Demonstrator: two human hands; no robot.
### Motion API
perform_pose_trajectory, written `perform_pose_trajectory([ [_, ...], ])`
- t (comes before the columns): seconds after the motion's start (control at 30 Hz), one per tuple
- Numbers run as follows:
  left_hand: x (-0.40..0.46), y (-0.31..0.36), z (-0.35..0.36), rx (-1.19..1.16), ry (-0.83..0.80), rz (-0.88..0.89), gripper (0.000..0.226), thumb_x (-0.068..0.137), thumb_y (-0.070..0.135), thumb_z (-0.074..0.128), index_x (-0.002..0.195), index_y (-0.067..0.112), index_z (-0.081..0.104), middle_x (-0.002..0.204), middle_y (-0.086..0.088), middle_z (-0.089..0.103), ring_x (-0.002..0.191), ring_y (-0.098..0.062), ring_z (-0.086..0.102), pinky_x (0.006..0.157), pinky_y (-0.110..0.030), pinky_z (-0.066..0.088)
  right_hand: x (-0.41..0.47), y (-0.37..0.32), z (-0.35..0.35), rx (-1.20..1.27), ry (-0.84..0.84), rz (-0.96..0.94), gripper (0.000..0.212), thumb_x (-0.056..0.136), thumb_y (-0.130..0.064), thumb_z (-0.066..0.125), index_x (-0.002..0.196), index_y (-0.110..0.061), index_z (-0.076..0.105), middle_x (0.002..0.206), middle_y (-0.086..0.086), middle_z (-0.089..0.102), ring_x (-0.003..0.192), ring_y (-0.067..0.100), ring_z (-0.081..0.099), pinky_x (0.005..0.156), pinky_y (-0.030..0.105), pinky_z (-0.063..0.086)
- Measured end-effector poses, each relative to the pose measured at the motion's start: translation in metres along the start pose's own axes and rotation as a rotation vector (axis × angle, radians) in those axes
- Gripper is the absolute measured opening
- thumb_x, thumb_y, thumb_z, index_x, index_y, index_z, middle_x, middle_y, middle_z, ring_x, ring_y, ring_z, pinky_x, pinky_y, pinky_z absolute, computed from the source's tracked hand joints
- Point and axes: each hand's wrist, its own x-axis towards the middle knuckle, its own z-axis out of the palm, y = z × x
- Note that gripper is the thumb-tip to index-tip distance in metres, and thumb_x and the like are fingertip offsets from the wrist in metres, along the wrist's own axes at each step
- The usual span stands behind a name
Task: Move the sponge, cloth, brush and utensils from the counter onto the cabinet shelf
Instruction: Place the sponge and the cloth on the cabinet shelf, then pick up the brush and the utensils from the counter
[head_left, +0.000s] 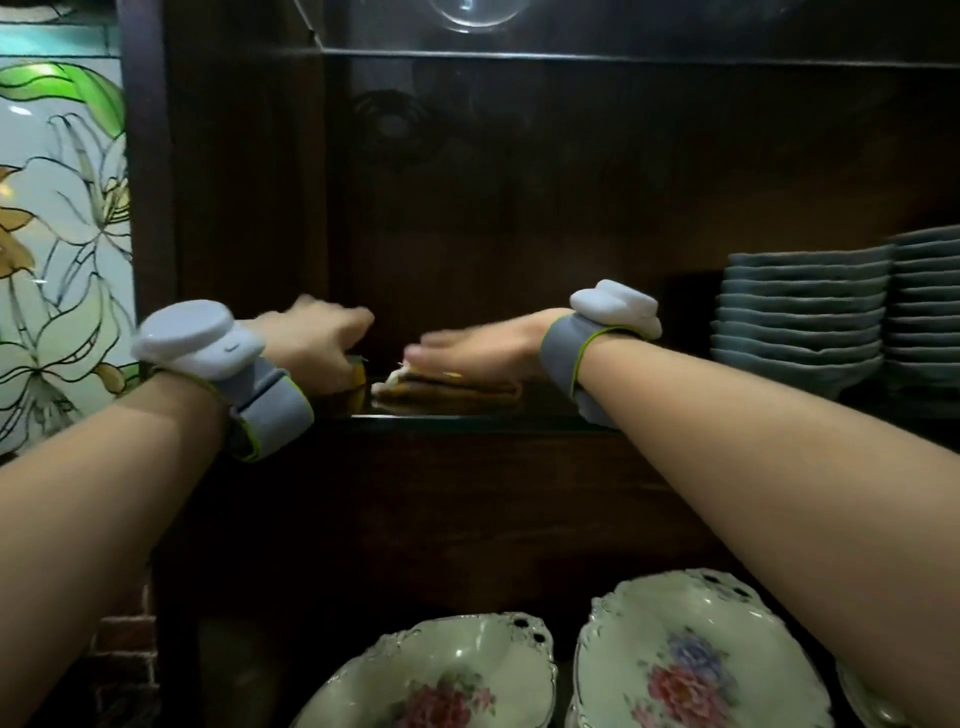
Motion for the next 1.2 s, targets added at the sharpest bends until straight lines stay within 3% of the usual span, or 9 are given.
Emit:
perform_pose_trajectory([
  [0.13,-0.044,0.076,-0.019,-0.33,0.445,0.301,0.051,0.075,0.04,0.049,0.121,0.019,0.056,0.104,-0.008,0.065,0.099,-0.03,0.062,0.078,-0.05,0.054,-0.093,0.018,-0.019,0.021,0.45,-0.081,0.052,0.097,-0.05,0.037,0.141,-0.024,0.045,0.142,0.003,0.053,0.13,0.019,0.048,0.11,0.034,0.036],
  [0.27,-0.101,0.245,-0.028,-0.849,0.428,0.729,0.04,0.084,0.03,0.057,0.12,0.012,0.06,0.106,-0.003,0.067,0.096,-0.016,0.065,0.077,-0.039,0.056,-0.26,0.082,0.002,0.112,0.767,0.098,0.04,0.09,-0.044,0.051,0.12,-0.019,0.062,0.113,-0.002,0.068,0.107,0.01,0.063,0.094,0.035,0.051],
  [0.43,-0.203,0.443,-0.029,-1.384,0.06,1.071,0.035,0.084,0.026,0.059,0.116,0.011,0.064,0.104,-0.004,0.073,0.095,-0.015,0.071,0.085,-0.041,0.057,-0.49,0.135,0.036,0.346,1.026,0.437,0.02,0.092,-0.022,0.058,0.107,-0.012,0.067,0.094,-0.003,0.069,0.083,-0.002,0.064,0.071,0.014,0.051],
  [0.6,-0.379,0.629,-0.047,-1.511,-0.338,1.367,0.028,0.088,0.015,0.063,0.116,0.012,0.063,0.11,-0.006,0.07,0.099,-0.02,0.067,0.084,-0.031,0.052,-0.749,0.11,0.074,0.333,1.153,0.865,0.027,0.087,-0.034,0.056,0.108,-0.022,0.065,0.107,0.0,0.071,0.099,0.005,0.065,0.081,0.018,0.052],
  [0.8,-0.567,0.761,-0.05,-1.5,-0.674,1.518,0.024,0.085,0.013,0.065,0.109,0.015,0.063,0.105,-0.004,0.072,0.097,-0.023,0.067,0.084,-0.031,0.052,-0.96,0.075,0.124,0.406,1.335,1.2,0.02,0.084,-0.03,0.057,0.1,-0.023,0.064,0.11,0.018,0.07,0.094,0.013,0.061,0.074,0.024,0.048],
  [0.93,-0.628,0.814,-0.04,-1.357,-0.793,1.504,0.018,0.089,0.003,0.061,0.102,0.014,0.063,0.09,-0.002,0.069,0.072,0.005,0.06,0.065,-0.007,0.046,-1.036,0.081,0.159,0.464,1.344,1.365,0.016,0.092,-0.019,0.06,0.107,-0.016,0.065,0.101,0.007,0.07,0.088,0.008,0.062,0.073,0.016,0.047],
  [1.03,-0.658,0.845,-0.02,-1.217,-0.798,1.455,0.009,0.083,0.016,0.065,0.082,0.024,0.068,0.074,0.005,0.07,0.06,0.005,0.059,0.066,-0.017,0.046,-1.075,0.091,0.187,0.231,1.3,1.643,0.013,0.083,-0.025,0.067,0.093,-0.017,0.069,0.084,0.001,0.072,0.075,0.01,0.065,0.071,0.027,0.052],
  [1.1,-0.677,0.86,-0.007,-1.024,-0.81,1.46,0.012,0.078,0.031,0.064,0.07,0.023,0.069,0.072,0.0,0.071,0.067,-0.004,0.064,0.071,-0.026,0.051,-1.086,0.096,0.206,0.026,1.005,1.91,0.015,0.076,-0.032,0.066,0.075,-0.017,0.068,0.071,-0.002,0.07,0.07,0.015,0.066,0.07,0.031,0.055],
  [1.2,-0.702,0.867,0.009,-0.636,-0.787,1.579,0.028,0.069,0.053,0.055,0.071,0.027,0.064,0.092,-0.008,0.07,0.09,-0.026,0.068,0.079,-0.037,0.054,-1.085,0.1,0.227,0.172,0.561,2.02,0.027,0.069,-0.041,0.064,0.074,-0.015,0.066,0.083,0.007,0.069,0.082,0.028,0.066,0.075,0.035,0.056],
])
